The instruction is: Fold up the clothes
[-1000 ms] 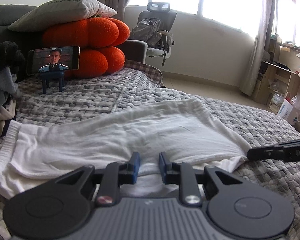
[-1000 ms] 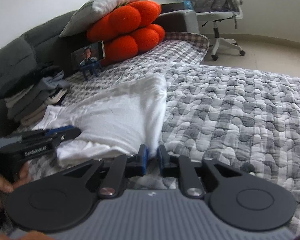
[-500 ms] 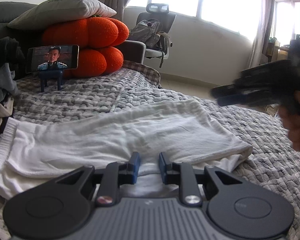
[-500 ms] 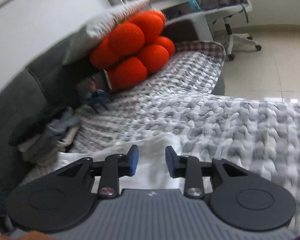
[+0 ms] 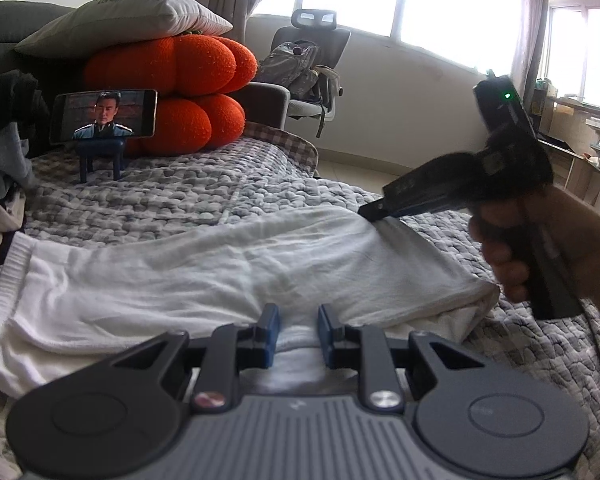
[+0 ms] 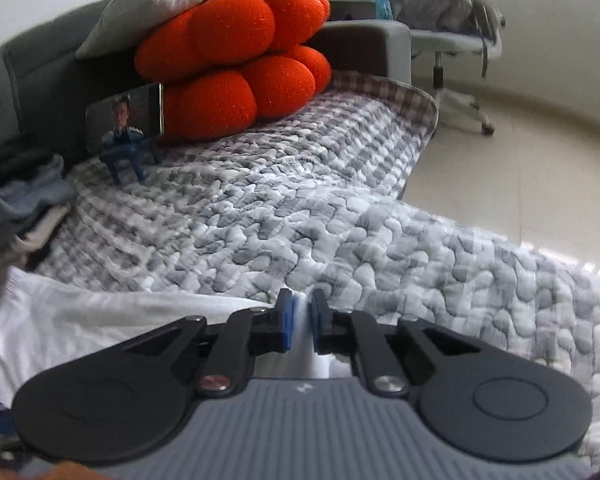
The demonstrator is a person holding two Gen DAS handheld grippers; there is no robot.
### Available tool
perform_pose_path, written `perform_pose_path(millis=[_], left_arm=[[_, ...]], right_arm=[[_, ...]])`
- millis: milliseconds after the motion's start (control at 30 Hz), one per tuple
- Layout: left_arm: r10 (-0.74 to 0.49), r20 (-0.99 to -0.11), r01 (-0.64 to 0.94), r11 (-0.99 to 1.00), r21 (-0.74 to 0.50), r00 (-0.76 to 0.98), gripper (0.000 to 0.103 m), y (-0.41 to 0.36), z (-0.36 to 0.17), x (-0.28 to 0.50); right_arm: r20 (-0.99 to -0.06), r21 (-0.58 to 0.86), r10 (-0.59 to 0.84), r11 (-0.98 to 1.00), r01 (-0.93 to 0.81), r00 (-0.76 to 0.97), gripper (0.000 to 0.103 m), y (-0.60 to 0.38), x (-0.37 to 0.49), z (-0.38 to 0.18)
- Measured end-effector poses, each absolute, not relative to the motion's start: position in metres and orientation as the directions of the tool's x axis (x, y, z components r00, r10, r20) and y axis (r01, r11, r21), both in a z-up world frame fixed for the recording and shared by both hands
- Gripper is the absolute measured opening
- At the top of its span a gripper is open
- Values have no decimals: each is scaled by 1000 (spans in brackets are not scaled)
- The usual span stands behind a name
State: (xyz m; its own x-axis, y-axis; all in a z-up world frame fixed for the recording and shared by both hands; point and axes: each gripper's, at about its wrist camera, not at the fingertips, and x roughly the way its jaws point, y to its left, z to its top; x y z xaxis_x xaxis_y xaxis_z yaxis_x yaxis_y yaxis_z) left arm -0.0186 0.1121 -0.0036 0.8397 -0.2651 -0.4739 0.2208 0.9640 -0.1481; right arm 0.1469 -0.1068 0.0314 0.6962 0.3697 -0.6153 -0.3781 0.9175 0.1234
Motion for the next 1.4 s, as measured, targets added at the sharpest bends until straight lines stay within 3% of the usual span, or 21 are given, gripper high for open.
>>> perform_pose_path(millis=[167, 200, 367, 500, 600, 733, 1233, 1300, 1400], left_arm=[[-268, -473, 222, 963, -151, 839, 22, 113, -4, -18], [-268, -473, 222, 963, -152, 839, 22, 113, -4, -18], [-269, -473, 222, 963, -153, 839, 22, 112, -4, -18], [-271, -473, 222, 962, -158, 838, 22, 113, -4, -18], [-270, -473, 221, 963, -157, 839, 22, 113, -3, -18], [-270, -471, 221, 962, -158, 840, 22, 113, -4, -18], [-267, -465, 214, 963, -166, 844, 23, 114, -5, -18], [-269, -464, 213, 962, -170, 844, 23, 115, -5, -19], [-269, -463, 213, 962, -170, 844, 23, 115, -5, -19]], right_arm=[[-603, -25, 227, 953, -303, 765, 9, -104, 146, 32], [-600, -58, 175, 964, -261, 780, 18, -107, 147, 31], [-552, 147, 343, 937, -317, 760, 21, -139, 119, 46], [-519, 156, 420, 903, -401, 744, 21, -133, 80, 59], [-552, 169, 489, 859, -484, 675, 21, -123, 59, 50], [-593, 92, 472, 844, -528, 652, 21, -112, 34, 30], [-620, 90, 446, 858, -506, 646, 16, -155, -9, 29], [-605, 118, 458, 861, -495, 651, 23, -158, -10, 30], [-558, 149, 482, 859, -490, 676, 23, -161, -14, 38]])
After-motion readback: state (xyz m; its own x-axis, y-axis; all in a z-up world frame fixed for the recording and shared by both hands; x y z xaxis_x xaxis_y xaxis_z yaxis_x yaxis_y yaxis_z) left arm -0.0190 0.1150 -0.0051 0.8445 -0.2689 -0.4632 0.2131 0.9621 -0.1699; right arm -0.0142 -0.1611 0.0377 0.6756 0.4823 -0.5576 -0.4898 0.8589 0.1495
